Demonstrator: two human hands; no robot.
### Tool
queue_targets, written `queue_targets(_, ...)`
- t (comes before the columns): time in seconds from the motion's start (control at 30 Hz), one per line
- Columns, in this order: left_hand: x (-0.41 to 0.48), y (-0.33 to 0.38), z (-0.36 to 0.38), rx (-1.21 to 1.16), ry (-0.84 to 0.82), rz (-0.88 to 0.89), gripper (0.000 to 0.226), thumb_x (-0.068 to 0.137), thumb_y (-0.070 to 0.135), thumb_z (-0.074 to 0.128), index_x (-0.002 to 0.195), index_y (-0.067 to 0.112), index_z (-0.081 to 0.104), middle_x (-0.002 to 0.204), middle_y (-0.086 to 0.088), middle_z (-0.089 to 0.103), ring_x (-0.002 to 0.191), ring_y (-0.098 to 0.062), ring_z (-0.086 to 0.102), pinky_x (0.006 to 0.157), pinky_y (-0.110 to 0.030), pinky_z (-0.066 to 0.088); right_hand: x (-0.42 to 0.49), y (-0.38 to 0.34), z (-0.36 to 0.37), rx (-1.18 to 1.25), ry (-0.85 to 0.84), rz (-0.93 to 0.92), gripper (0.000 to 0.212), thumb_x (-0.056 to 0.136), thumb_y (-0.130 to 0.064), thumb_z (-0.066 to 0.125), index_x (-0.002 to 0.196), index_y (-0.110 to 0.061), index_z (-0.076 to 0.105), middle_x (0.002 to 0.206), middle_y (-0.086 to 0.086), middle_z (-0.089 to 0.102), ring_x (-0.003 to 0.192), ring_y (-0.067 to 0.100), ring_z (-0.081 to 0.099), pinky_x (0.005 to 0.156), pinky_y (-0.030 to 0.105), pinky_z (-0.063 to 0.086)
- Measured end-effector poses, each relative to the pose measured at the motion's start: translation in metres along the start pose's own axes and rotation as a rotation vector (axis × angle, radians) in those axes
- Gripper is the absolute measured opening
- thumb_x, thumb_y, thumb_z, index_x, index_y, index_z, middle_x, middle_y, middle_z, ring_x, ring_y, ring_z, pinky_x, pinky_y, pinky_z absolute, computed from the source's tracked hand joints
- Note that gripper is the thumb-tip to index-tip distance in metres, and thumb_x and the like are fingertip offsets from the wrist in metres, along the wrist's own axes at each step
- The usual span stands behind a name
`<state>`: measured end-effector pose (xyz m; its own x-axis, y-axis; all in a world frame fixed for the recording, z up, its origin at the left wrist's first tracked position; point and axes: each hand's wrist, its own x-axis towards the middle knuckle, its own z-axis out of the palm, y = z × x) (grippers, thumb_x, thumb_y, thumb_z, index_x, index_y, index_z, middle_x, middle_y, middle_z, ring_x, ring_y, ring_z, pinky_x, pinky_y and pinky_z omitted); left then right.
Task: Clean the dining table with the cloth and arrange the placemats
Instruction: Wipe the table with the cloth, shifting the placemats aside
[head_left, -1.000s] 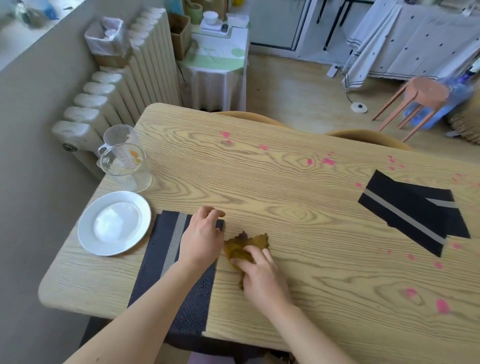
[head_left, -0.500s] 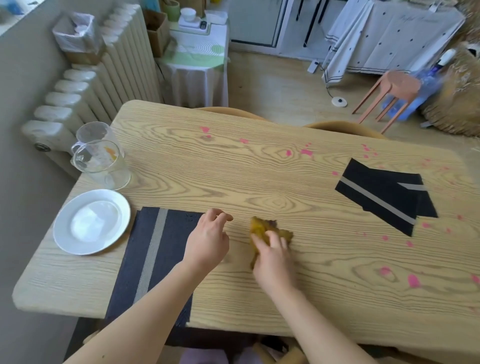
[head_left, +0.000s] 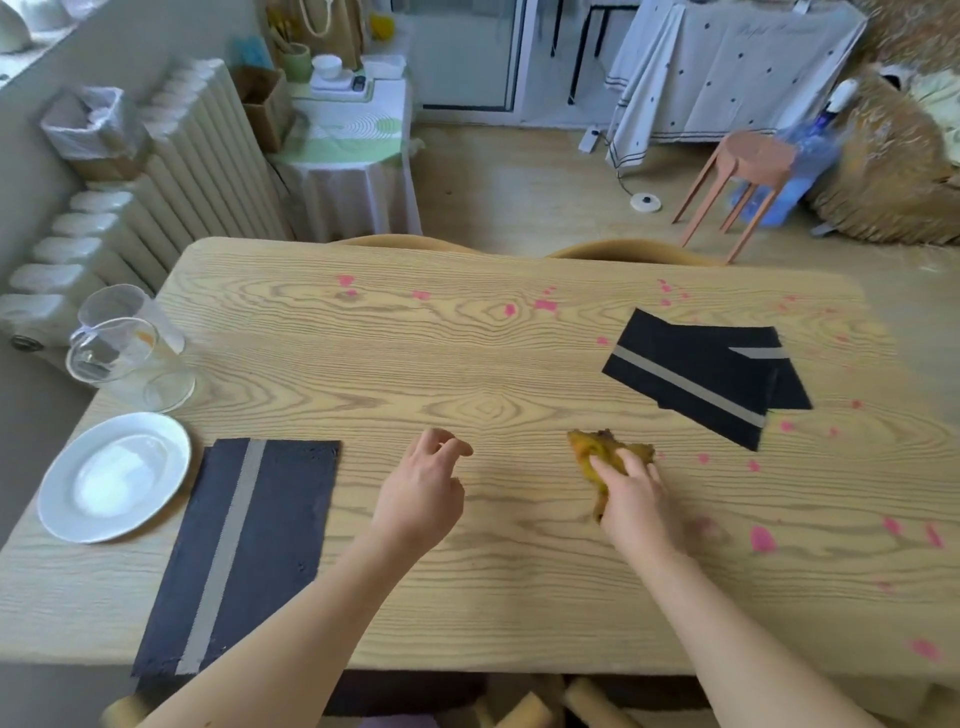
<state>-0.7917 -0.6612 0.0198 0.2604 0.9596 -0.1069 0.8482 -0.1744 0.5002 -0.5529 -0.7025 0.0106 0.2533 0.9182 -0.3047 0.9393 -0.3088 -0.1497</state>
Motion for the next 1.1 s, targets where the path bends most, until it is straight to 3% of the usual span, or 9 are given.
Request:
queue_targets(0.1, -0.002, 0.023, 0.015, 0.000, -0.004, -0.004, 0.041, 0.086, 0.008, 0.052, 0.124, 0.021, 0.054, 0.127, 0.005, 0.046, 0.117, -0.017, 0.047, 0.078, -0.031, 0.051, 0.011, 0.071, -0.017, -0.001, 0.063, 0.187, 0.064, 0.090, -0.013, 0.057, 0.147, -0.032, 0.035, 0.149, 0.002, 0.035, 0.131, 0.026, 0.037, 0.098, 0.036, 0.048)
queue_targets(0.2, -0.003, 0.048, 0.030, -0.009, -0.003, -0.006, 0.041, 0.085, 0.008, 0.052, 0.124, 0.021, 0.054, 0.127, 0.005, 0.046, 0.118, -0.016, 0.047, 0.078, -0.029, 0.049, 0.014, 0.112, -0.024, 0.003, 0.064, 0.274, 0.061, 0.090, -0.018, 0.059, 0.145, -0.029, 0.039, 0.146, 0.004, 0.040, 0.127, 0.028, 0.040, 0.101, 0.039, 0.045)
queue_targets(0.37, -0.001, 0.095, 0.053, 0.005, -0.028, -0.050, 0.041, 0.086, 0.010, 0.051, 0.125, 0.024, 0.052, 0.128, 0.008, 0.043, 0.120, -0.013, 0.044, 0.076, -0.028, 0.050, 0.010, 0.085, -0.015, 0.054, 0.026, 0.051, 0.068, 0.088, -0.007, 0.052, 0.146, -0.037, 0.035, 0.149, -0.006, 0.036, 0.124, 0.021, 0.037, 0.097, 0.037, 0.046)
queue_targets(0.47, 0.002, 0.118, 0.066, 0.003, -0.026, -0.050, 0.041, 0.086, 0.010, 0.051, 0.125, 0.023, 0.052, 0.129, 0.007, 0.043, 0.120, -0.014, 0.044, 0.075, -0.029, 0.051, 0.000, 0.063, -0.005, 0.087, -0.020, -0.178, 0.073, 0.088, 0.005, 0.045, 0.147, -0.035, 0.032, 0.155, -0.006, 0.029, 0.129, 0.022, 0.031, 0.096, 0.033, 0.046)
queue_targets(0.53, 0.005, 0.131, 0.075, 0.005, -0.026, -0.060, 0.041, 0.087, 0.010, 0.051, 0.125, 0.024, 0.052, 0.129, 0.007, 0.043, 0.121, -0.014, 0.044, 0.074, -0.030, 0.051, -0.001, 0.071, -0.005, 0.092, -0.045, -0.238, 0.071, 0.090, 0.005, 0.042, 0.149, -0.033, 0.029, 0.156, -0.006, 0.024, 0.134, 0.023, 0.026, 0.097, 0.034, 0.044)
queue_targets(0.63, 0.008, 0.148, 0.086, 0.011, -0.019, -0.071, 0.041, 0.087, 0.011, 0.051, 0.126, 0.024, 0.051, 0.130, 0.007, 0.043, 0.122, -0.015, 0.044, 0.074, -0.027, 0.048, 0.007, 0.107, -0.013, 0.109, -0.053, -0.216, 0.067, 0.092, 0.003, 0.042, 0.147, -0.033, 0.034, 0.156, -0.008, 0.023, 0.139, 0.024, 0.022, 0.106, 0.035, 0.038)
queue_targets(0.7, 0.009, 0.160, 0.093, 0.016, -0.016, -0.070, 0.040, 0.088, 0.012, 0.051, 0.126, 0.024, 0.051, 0.130, 0.008, 0.042, 0.122, -0.014, 0.043, 0.072, -0.024, 0.045, 0.011, 0.141, -0.021, 0.094, -0.010, -0.169, 0.066, 0.090, 0.003, 0.042, 0.144, -0.035, 0.038, 0.154, -0.008, 0.029, 0.134, 0.023, 0.028, 0.103, 0.034, 0.040)
queue_targets(0.87, 0.012, 0.187, 0.110, -0.013, -0.004, -0.057, 0.040, 0.088, 0.012, 0.051, 0.126, 0.023, 0.051, 0.131, 0.007, 0.043, 0.120, -0.015, 0.045, 0.074, -0.026, 0.048, 0.014, 0.224, -0.033, 0.137, 0.106, 0.095, 0.058, 0.088, -0.003, 0.047, 0.140, -0.030, 0.048, 0.145, -0.002, 0.045, 0.127, 0.028, 0.039, 0.105, 0.036, 0.038)
queue_targets(1.1, 0.005, 0.193, 0.120, -0.025, 0.034, -0.088, 0.040, 0.087, 0.011, 0.052, 0.125, 0.023, 0.053, 0.129, 0.007, 0.044, 0.121, -0.014, 0.044, 0.074, -0.024, 0.045, 0.004, 0.193, -0.026, 0.143, 0.066, 0.003, 0.055, 0.091, -0.006, 0.048, 0.141, -0.025, 0.046, 0.143, 0.001, 0.045, 0.126, 0.025, 0.038, 0.107, 0.034, 0.035)
